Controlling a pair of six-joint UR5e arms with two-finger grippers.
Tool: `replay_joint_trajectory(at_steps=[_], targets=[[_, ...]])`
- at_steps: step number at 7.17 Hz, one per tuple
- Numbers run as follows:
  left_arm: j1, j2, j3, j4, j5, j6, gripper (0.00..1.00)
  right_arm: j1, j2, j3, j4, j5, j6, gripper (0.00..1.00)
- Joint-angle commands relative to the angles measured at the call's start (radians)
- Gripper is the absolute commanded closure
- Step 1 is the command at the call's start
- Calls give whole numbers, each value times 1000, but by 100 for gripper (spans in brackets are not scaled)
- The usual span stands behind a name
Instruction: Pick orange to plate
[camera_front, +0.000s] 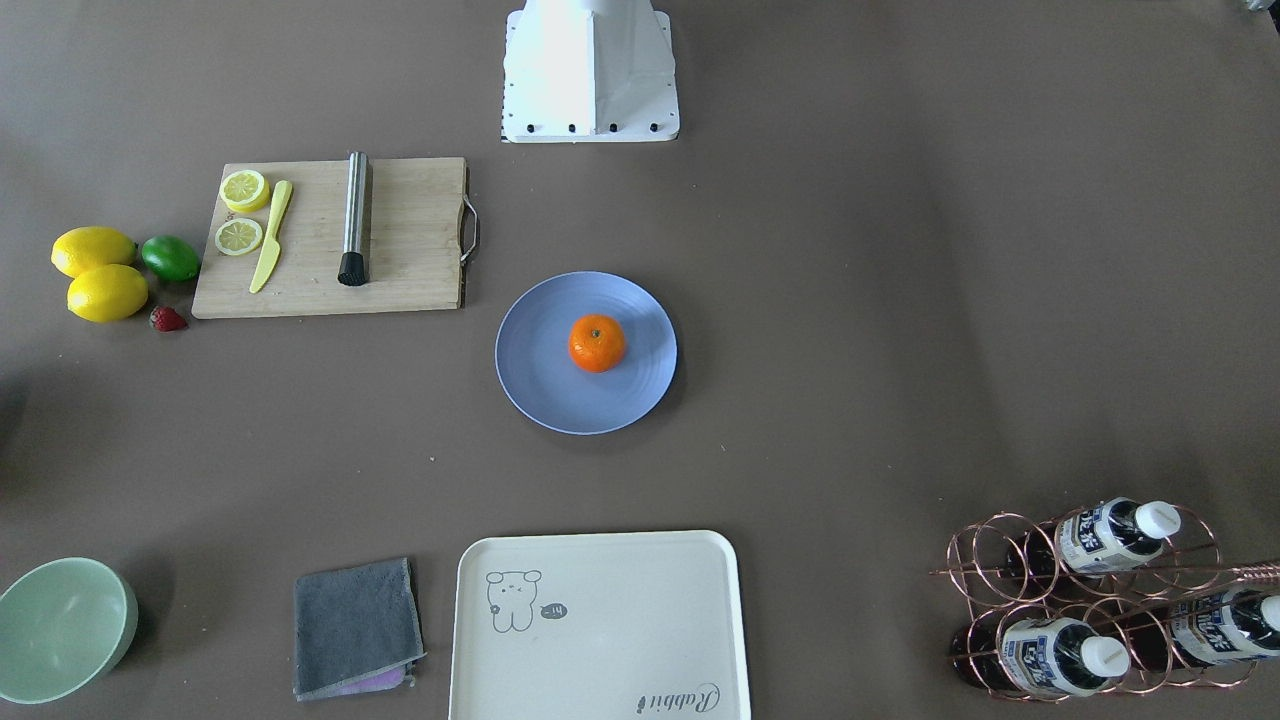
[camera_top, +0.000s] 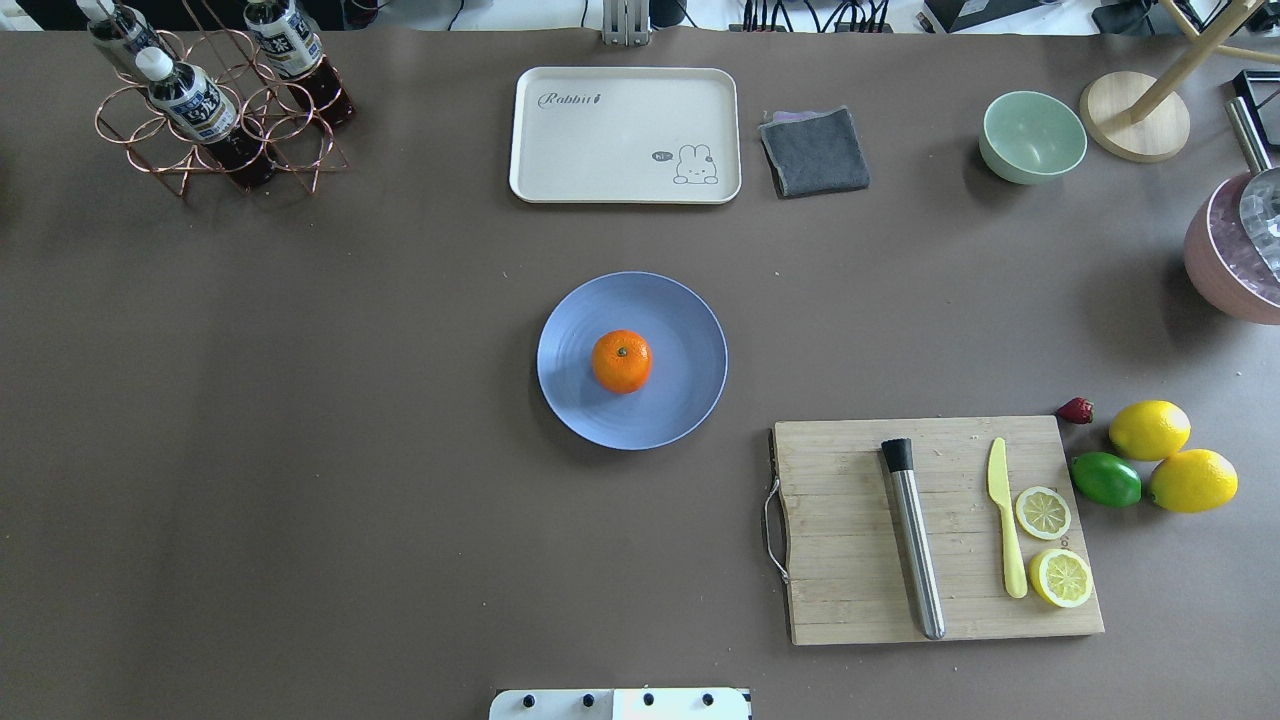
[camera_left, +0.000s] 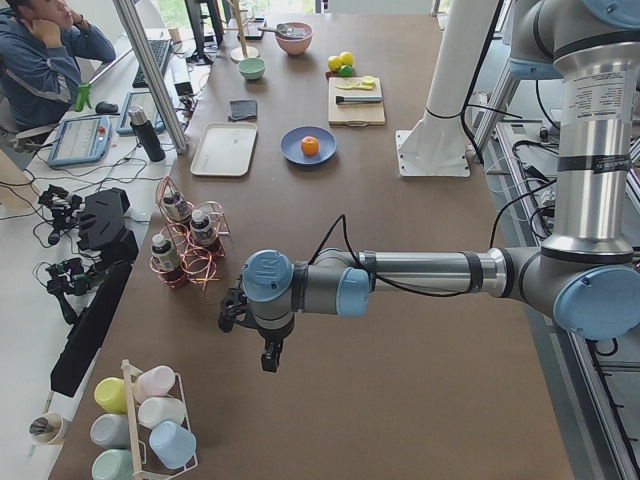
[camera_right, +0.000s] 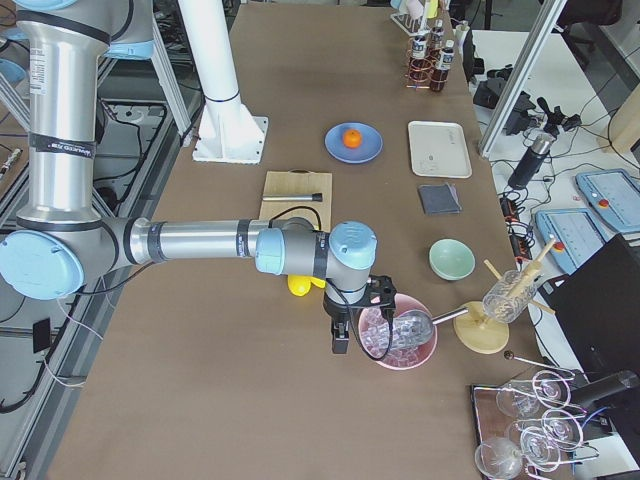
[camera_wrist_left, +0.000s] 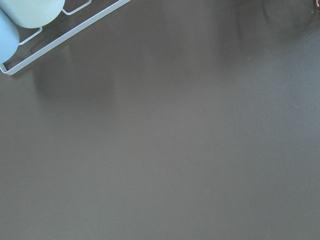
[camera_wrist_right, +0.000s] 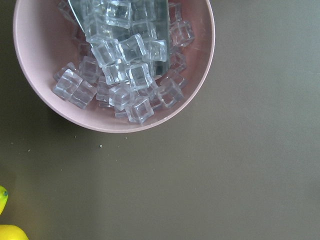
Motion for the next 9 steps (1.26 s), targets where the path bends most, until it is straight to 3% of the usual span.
replay_joint_trajectory(at_steps=[1,5,9], targets=[[-9,33,-16,-10,4,1,2,0,2,4,1,4,1,0],[-10,36,-35,-8,-4,1,2,0,-1,6,1,70,1,0],[-10,39,-35,-10,-1,1,2,0,-3,6,2,77,-1,0]])
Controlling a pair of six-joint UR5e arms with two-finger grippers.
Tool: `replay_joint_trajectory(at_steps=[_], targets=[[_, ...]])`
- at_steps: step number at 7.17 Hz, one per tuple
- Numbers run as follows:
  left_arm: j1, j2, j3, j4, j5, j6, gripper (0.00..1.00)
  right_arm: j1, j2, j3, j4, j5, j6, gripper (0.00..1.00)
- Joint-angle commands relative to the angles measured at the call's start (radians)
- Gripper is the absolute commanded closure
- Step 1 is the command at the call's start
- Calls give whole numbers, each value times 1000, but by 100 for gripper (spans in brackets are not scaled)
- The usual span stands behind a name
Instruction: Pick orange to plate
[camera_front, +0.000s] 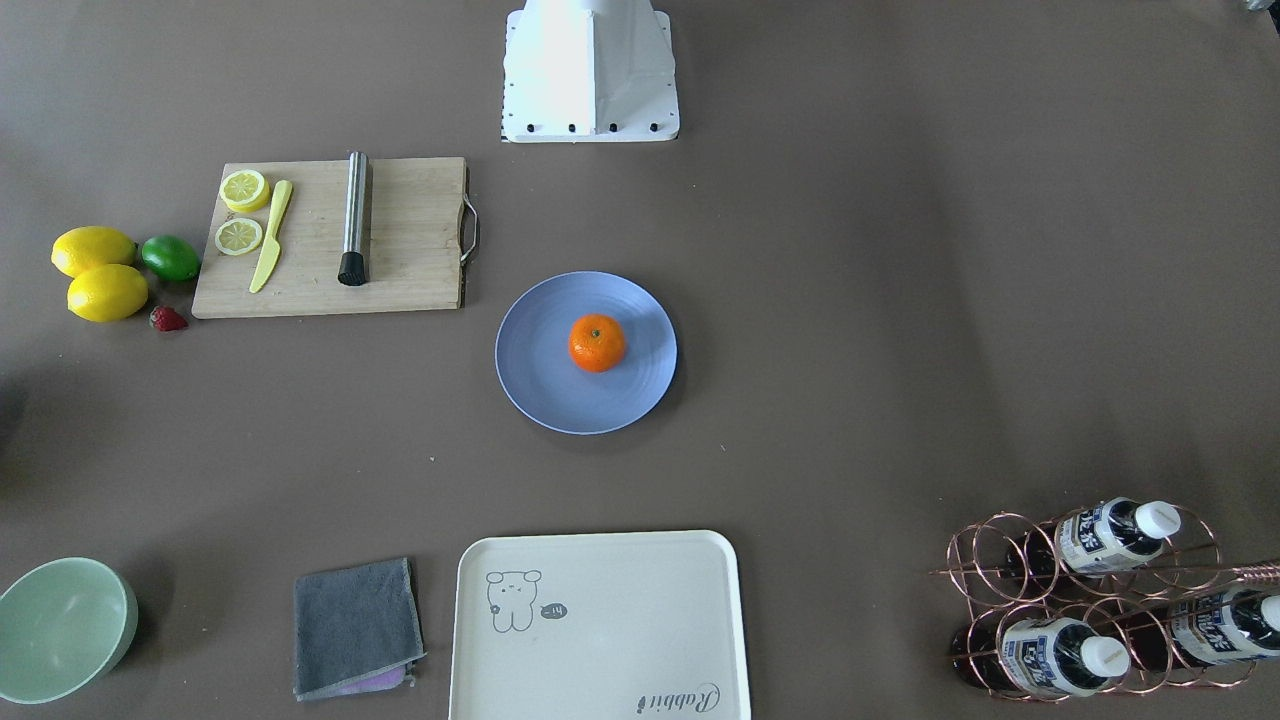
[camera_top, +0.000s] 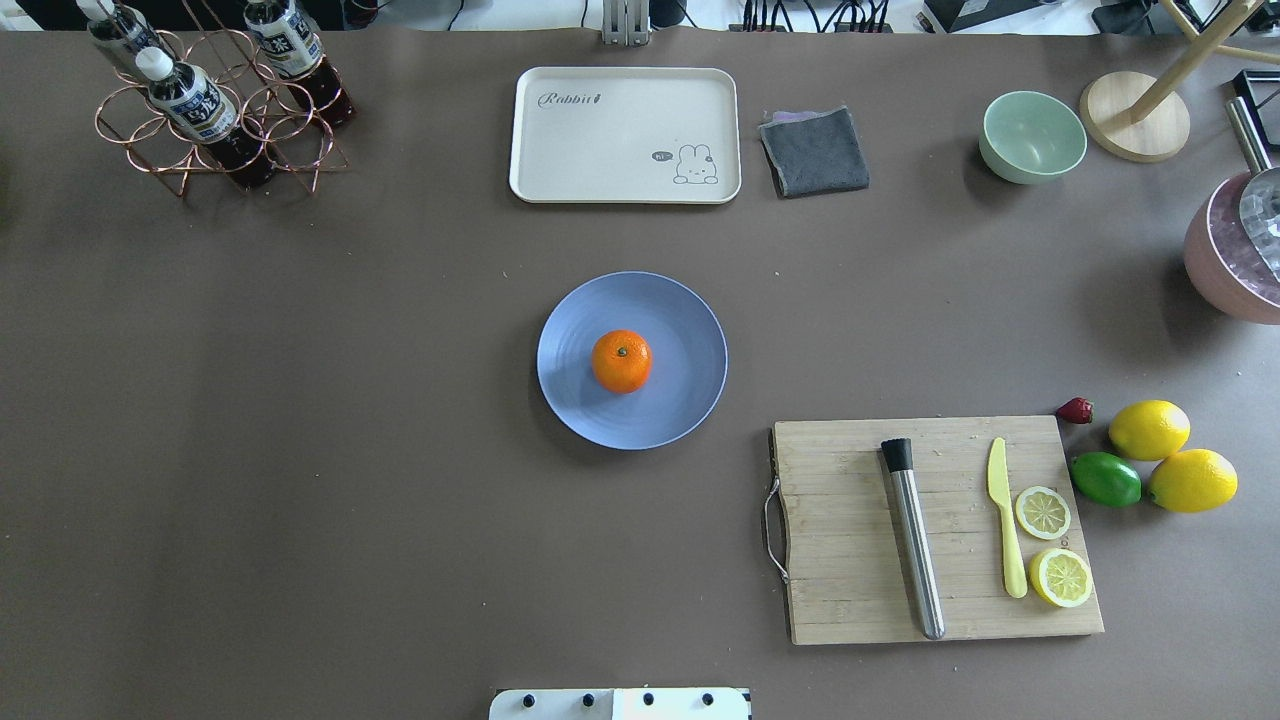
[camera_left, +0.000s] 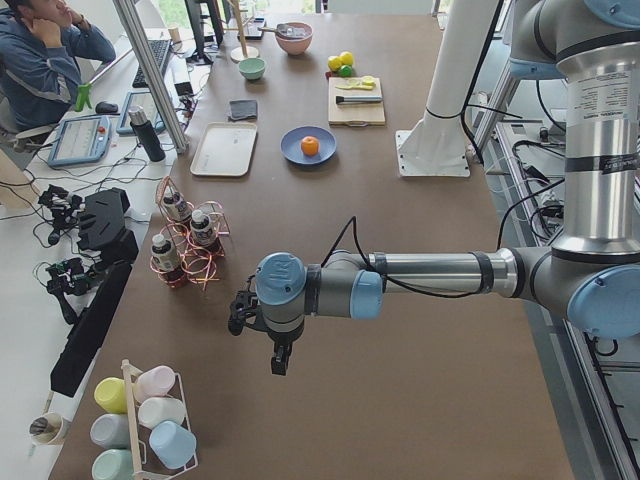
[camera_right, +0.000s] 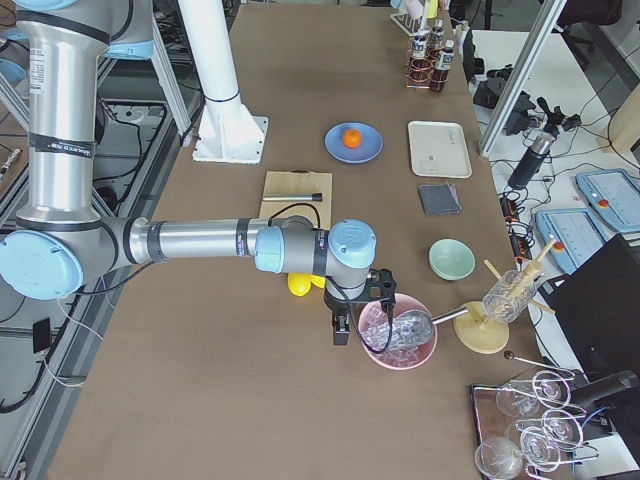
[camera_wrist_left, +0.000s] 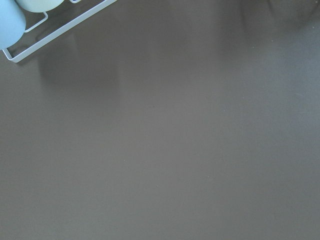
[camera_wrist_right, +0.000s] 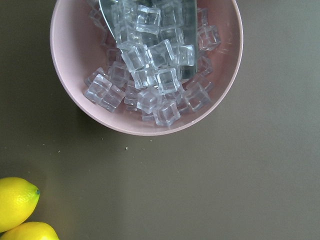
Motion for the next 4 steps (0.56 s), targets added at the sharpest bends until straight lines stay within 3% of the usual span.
replay_joint_trajectory(at_steps=[1,4], targets=[[0,2,1,-1,-1,0,2,0,-3,-3,-1,34,-1,0],[0,2,1,-1,-1,0,2,0,-3,-6,0,45,-4,0]])
